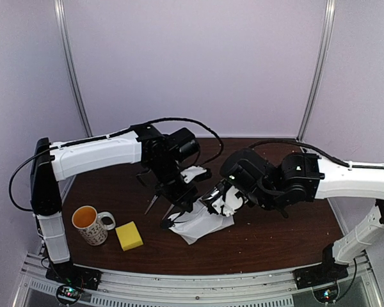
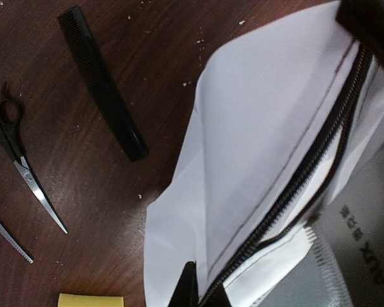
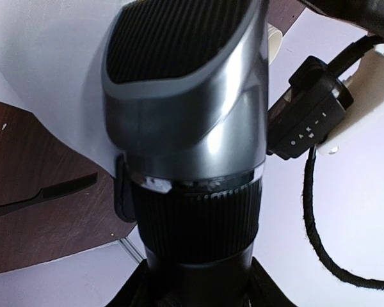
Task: Sort the hair-cutting tools
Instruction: Place the electric hair clipper in the kit bag.
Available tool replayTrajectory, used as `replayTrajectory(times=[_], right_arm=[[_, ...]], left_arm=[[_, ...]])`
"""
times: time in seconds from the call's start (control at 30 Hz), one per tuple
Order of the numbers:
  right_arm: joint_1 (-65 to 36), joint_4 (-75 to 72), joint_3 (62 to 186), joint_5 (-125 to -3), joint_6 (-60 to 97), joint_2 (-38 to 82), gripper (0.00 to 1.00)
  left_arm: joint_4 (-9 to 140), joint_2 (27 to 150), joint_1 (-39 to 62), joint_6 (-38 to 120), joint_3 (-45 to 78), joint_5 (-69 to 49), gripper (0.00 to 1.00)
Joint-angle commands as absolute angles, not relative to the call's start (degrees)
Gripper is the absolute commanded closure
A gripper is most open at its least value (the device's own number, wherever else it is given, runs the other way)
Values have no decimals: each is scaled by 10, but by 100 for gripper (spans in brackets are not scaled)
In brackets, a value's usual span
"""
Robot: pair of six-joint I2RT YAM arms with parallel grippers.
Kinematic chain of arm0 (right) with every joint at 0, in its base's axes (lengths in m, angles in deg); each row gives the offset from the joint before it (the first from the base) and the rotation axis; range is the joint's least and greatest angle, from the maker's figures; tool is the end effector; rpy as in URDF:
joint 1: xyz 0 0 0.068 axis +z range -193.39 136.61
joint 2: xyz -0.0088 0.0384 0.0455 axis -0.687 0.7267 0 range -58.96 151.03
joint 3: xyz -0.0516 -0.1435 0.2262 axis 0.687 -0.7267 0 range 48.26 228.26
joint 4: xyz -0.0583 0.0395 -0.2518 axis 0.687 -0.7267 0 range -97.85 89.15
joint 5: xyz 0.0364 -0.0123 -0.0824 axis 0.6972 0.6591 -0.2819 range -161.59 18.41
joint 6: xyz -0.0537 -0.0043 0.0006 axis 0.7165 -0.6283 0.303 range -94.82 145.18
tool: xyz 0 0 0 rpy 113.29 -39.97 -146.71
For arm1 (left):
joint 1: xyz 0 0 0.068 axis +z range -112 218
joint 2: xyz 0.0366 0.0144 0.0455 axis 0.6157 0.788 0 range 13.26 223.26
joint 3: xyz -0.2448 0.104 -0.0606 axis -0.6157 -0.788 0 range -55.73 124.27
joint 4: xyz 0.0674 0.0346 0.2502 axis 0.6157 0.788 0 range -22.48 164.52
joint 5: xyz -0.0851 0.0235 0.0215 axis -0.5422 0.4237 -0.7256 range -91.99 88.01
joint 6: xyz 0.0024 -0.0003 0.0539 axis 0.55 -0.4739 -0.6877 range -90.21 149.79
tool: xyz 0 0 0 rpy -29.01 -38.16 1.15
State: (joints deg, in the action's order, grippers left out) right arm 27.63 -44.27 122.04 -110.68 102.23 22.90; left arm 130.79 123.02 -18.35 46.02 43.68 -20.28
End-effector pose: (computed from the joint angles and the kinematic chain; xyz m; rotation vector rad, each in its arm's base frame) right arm 0.1179 0.2735 0.3203 -2.1972 0.9340 -0.8833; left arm 0.2075 -0.3319 0.2736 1.1055 2.8229 -0.6513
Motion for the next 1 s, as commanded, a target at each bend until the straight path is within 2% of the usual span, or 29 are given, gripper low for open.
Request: replayTrajectory(times=[0.0, 0.97], right_arm=[[280, -395, 1224, -1139, 1049, 232, 100], [291, -331, 1179, -1154, 1141, 223, 100]], left_arm=[[1311, 1202, -187, 441, 430, -219, 100], [1330, 1225, -204, 401, 447, -216, 100]])
